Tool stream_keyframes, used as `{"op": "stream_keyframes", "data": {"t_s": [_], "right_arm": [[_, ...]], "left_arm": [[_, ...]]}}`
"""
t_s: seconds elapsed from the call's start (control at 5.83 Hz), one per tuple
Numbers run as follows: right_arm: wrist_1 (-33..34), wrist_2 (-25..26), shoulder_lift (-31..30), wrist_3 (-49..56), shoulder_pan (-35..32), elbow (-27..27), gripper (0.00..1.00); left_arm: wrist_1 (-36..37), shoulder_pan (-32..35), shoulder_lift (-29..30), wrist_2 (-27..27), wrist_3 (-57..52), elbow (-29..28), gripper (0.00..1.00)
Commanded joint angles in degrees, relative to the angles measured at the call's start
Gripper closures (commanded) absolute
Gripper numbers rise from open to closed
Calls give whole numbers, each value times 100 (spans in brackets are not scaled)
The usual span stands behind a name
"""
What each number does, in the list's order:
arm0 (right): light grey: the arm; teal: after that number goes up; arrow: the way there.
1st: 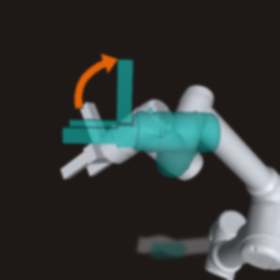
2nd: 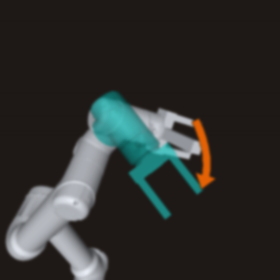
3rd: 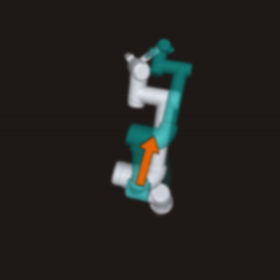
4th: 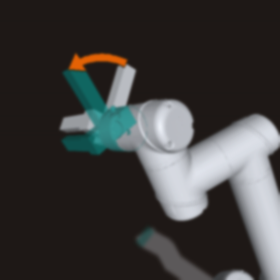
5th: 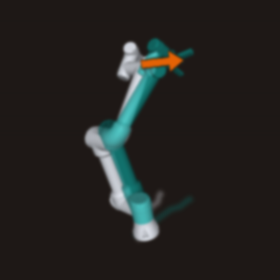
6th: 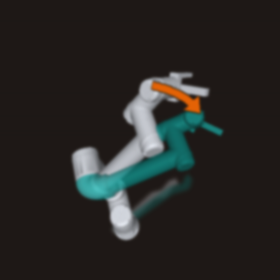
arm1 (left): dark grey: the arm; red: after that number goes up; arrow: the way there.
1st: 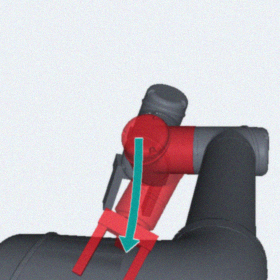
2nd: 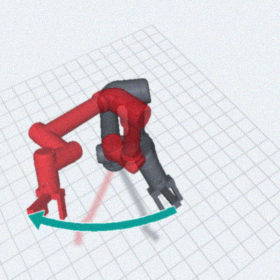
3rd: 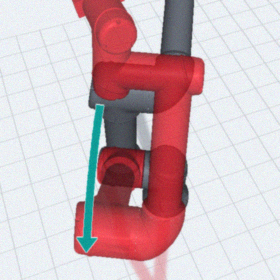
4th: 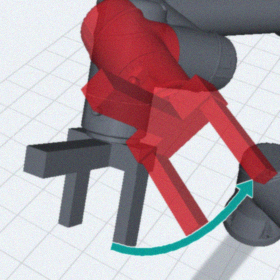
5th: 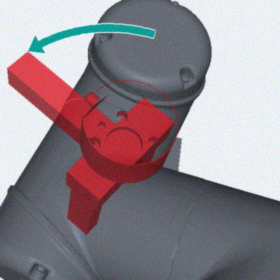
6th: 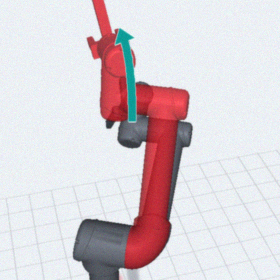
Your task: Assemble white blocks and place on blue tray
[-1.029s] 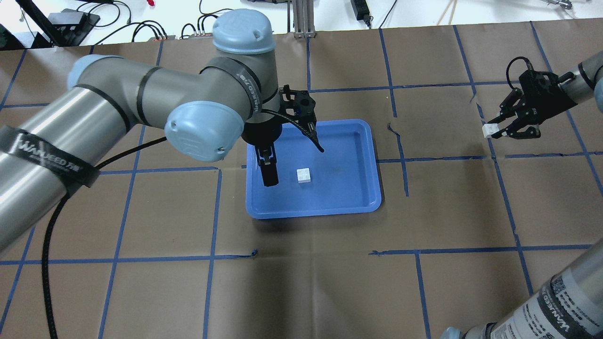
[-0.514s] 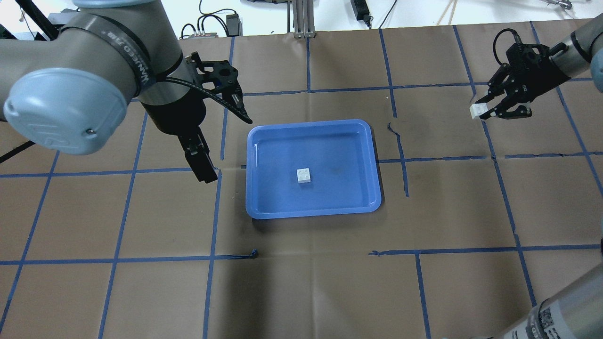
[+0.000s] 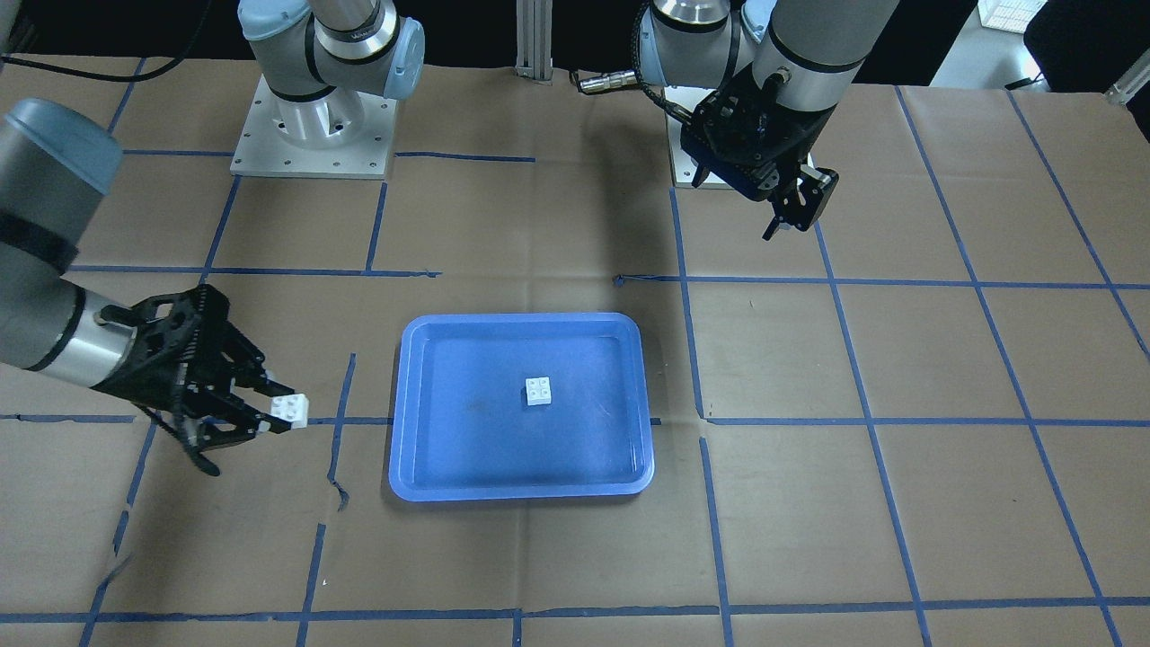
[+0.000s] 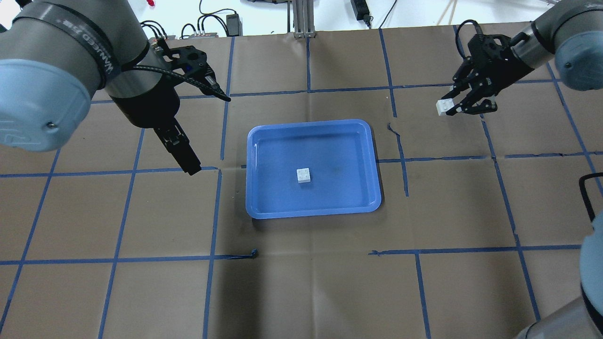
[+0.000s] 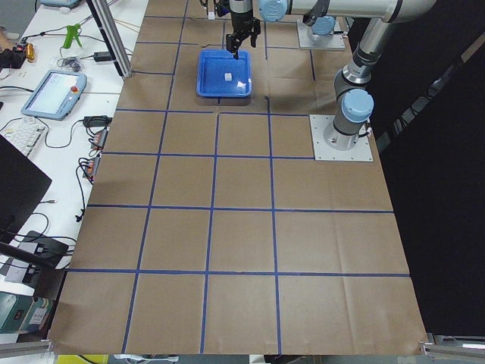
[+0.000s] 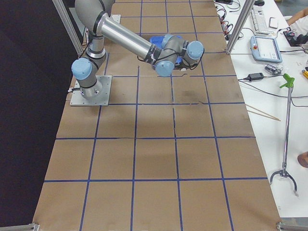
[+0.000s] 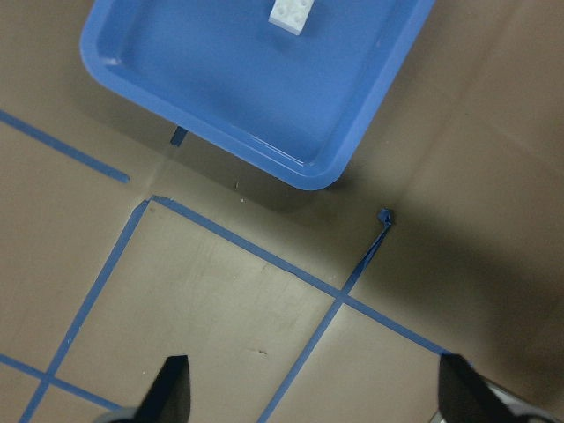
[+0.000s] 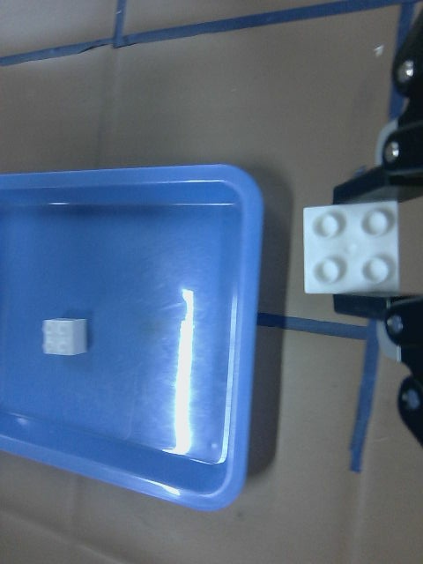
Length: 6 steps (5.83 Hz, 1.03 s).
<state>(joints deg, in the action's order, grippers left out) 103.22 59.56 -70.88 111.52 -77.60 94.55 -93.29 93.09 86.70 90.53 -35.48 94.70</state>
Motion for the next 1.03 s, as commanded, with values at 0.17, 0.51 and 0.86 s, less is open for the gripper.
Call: {"op": "stream_keyframes", "data": {"t_s": [0.17,0.51,0.86], "right_arm": [[1133,-688,-31,-1242,-878,780,72],[2584,-718,83,-1580,-1020,1598,72],[3140,-735,442,-1615,-1395,1690,72]], "left_arm": [[56,-229,-206,281,1871,-13,1],[249,-239,-258,272,3279,-48,1],[250,-239,-268,272,3451,-48,1]]}}
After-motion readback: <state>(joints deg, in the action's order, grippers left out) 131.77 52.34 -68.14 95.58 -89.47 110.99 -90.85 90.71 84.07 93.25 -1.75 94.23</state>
